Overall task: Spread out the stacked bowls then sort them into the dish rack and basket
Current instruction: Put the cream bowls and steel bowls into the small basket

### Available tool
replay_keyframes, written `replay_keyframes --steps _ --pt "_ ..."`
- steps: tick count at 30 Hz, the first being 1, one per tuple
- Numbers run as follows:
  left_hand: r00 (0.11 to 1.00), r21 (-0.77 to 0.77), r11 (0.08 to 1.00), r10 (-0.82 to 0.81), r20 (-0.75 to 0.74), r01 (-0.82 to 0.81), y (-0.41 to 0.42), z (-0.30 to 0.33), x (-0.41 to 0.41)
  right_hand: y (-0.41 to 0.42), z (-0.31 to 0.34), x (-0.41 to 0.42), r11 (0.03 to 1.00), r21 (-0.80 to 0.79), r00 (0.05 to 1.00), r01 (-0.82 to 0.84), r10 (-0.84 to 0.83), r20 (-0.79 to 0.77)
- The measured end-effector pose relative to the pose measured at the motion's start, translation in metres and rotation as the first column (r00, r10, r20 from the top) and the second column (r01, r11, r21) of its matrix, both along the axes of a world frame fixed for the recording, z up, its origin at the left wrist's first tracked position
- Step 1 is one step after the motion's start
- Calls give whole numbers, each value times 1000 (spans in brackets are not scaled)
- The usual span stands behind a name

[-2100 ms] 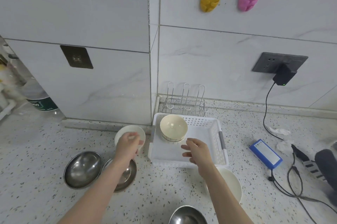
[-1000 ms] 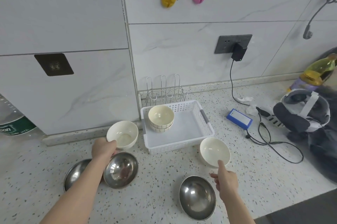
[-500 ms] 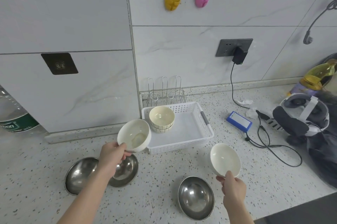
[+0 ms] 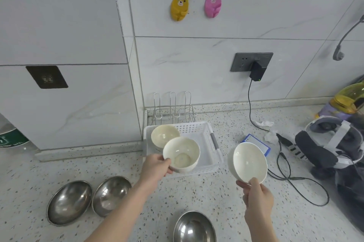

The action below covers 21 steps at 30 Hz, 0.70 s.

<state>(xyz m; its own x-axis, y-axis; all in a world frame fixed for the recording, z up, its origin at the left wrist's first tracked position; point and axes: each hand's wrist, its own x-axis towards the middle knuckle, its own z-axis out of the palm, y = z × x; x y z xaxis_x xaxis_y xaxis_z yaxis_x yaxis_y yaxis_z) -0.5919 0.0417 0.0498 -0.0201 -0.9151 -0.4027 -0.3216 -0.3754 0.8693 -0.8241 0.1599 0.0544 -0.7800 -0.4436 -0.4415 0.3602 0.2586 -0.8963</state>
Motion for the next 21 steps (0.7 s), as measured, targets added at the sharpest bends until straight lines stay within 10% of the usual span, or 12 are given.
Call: replay_keyframes --steps 21 --pt "946 184 928 312 89 -323 -56 -55 -132 -103 -14 -78 836 -8 836 -548 548 -42"
